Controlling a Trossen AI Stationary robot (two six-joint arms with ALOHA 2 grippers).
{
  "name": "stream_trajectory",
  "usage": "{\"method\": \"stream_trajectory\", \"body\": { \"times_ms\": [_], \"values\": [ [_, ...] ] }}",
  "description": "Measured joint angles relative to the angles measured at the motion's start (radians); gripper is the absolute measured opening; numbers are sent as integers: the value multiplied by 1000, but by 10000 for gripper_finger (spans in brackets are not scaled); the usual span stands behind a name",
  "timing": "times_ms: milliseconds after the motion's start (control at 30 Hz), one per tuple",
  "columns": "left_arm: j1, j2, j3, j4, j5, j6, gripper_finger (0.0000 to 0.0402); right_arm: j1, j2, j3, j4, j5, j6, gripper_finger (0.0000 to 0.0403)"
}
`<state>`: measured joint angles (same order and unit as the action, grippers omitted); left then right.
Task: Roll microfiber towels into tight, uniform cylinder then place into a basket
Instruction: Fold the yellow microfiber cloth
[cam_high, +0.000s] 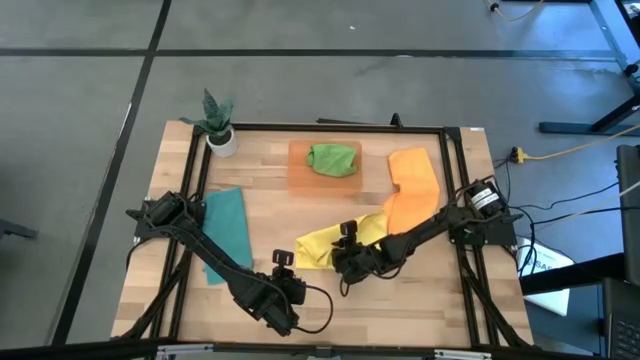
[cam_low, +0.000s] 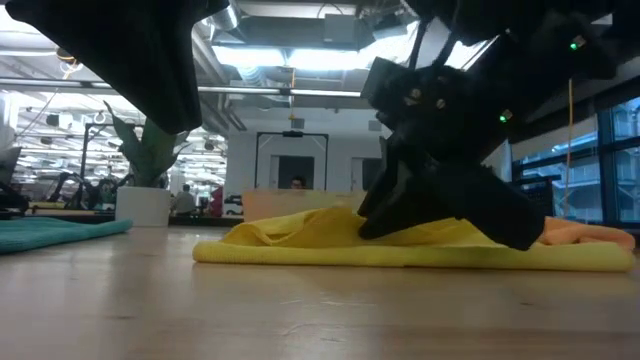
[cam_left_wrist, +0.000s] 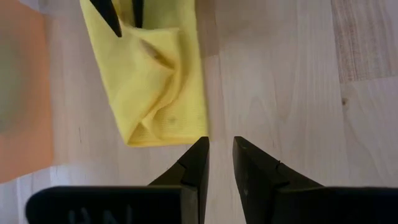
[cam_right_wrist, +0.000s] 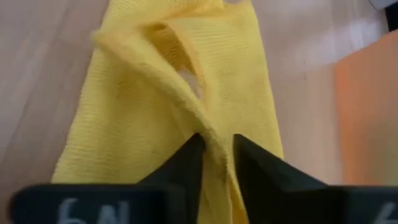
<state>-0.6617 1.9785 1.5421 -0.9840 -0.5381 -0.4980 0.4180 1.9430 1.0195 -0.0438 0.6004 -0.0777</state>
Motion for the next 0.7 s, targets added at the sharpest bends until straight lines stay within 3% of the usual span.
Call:
{"method": "stream_trajectory", "body": {
  "times_ms": [167,700],
  "values": [
    [0,0,0,0,0,0,63,-13,0,0,0,-1,-4,12],
    [0,0,0,0,0,0,63,-95,-2,108,-109,178,-20,6]
  ]
}}
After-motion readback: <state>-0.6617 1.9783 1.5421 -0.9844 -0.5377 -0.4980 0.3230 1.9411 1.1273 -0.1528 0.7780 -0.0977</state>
